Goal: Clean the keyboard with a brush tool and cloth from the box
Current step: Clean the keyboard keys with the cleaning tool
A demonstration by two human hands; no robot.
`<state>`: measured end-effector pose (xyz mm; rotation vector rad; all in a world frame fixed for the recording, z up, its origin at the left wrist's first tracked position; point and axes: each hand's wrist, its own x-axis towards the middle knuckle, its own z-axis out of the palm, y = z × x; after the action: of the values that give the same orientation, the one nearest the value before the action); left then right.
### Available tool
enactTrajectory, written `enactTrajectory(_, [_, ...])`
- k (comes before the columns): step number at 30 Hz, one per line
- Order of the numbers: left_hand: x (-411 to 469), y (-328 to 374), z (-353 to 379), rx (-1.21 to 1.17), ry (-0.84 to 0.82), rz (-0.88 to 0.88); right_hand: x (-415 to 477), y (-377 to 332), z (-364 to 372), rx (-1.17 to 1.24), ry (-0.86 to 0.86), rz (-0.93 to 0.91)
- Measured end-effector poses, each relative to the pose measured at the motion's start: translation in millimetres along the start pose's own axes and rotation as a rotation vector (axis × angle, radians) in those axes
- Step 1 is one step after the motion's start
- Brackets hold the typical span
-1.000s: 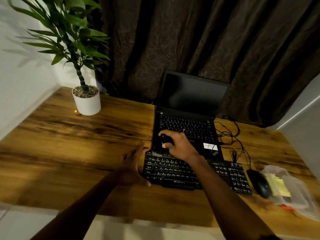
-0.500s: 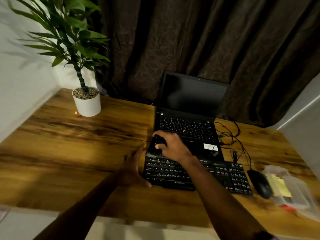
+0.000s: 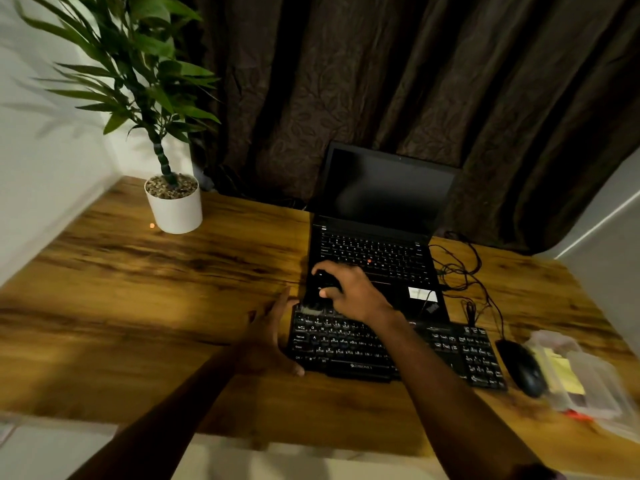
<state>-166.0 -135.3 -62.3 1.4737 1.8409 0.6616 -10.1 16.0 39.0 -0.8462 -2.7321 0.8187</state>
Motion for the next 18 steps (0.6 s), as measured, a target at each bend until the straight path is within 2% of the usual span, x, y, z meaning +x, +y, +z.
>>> enactTrajectory(4, [1,-6,4,0.013,0.061,0.05,-6,15,-11,-0.142,-0.025,0.033])
enactTrajectory(8, [2,-7,2,-0.004,0.042,0.047,-10,25,-24,-0.297,-0.021,0.084])
enactTrajectory(15, [6,-13,6,0.002,0.052,0.008,-10,26,-14,-0.053,0.018,0.054])
enactTrajectory(18, [7,-12,5,0.028,0.05,0.015,-20,36,-25,-0.031,0.024,0.082])
